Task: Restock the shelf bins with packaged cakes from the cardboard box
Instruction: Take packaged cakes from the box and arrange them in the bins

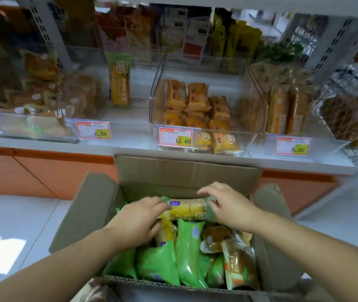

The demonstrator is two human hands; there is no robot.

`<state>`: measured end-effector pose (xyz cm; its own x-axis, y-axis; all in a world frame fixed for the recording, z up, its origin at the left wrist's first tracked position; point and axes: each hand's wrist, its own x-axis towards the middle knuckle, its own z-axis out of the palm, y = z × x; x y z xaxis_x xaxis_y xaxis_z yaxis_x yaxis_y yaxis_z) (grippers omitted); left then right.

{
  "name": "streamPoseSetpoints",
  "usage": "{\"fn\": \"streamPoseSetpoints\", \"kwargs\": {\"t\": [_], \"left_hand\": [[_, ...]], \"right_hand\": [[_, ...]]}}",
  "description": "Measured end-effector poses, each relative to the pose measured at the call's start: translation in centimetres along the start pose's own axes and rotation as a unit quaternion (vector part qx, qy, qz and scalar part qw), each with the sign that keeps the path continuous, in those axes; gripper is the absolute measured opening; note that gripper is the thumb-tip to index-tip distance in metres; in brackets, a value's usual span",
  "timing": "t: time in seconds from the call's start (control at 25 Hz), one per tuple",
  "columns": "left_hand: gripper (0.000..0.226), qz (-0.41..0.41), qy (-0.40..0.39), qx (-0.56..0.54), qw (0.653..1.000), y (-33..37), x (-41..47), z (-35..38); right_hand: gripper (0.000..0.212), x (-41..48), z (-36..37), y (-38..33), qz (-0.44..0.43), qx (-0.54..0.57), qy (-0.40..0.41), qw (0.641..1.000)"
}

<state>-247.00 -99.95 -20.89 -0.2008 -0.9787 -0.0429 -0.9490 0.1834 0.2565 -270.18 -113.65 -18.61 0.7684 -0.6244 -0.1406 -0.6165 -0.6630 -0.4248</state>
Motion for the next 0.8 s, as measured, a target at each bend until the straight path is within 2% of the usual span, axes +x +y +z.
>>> {"fn": "streamPoseSetpoints", "kwargs": {"t": [0.08,0.16,0.24,0.32,0.4,0.44,0.48,0.56,0.68,0.8], "left_hand": [[0.052,-0.036,-0.066,-0.015,0.997,0.0,-1.4,2.5],[0.053,-0.079,-0.088,-0.035,0.992,0.7,-2.0,4.5],[0.051,-0.134,-0.073,-0.07,0.986,1.4,-2.0,6.2],[0.042,-0.217,-0.028,-0.13,0.967,1.5,-1.6,7.9],[0.021,-0.357,0.042,-0.229,0.905,1.8,-0.6,8.7],[0.022,-0.42,0.066,-0.279,0.861,1.9,0.0,9.0],[0.027,-0.459,0.074,-0.327,0.823,1.9,0.7,9.3],[0.043,-0.495,0.056,-0.386,0.777,1.9,1.7,10.0],[0.054,-0.517,0.015,-0.398,0.758,1.3,2.8,10.7],[0.044,-0.51,0.013,-0.419,0.751,1.1,3.2,10.7]], "right_hand": [[0.046,-0.1,2.5,3.0,0.088,-0.027,-0.076,0.993],[0.052,-0.2,4.1,5.0,0.168,-0.021,-0.112,0.979],[0.058,-0.1,5.3,5.7,0.238,0.01,-0.12,0.964],[0.062,0.2,6.3,5.5,0.27,-0.008,-0.084,0.959],[0.062,1.2,7.0,4.7,0.281,-0.01,-0.031,0.959],[0.062,1.8,7.5,4.2,0.295,0.014,-0.013,0.955],[0.063,2.3,8.0,3.7,0.314,0.045,0.0,0.948],[0.069,3.0,9.0,3.1,0.347,0.087,0.019,0.934],[0.075,3.3,9.3,3.1,0.366,0.097,0.051,0.924],[0.062,3.4,8.7,2.8,0.321,0.082,0.027,0.943]]}}
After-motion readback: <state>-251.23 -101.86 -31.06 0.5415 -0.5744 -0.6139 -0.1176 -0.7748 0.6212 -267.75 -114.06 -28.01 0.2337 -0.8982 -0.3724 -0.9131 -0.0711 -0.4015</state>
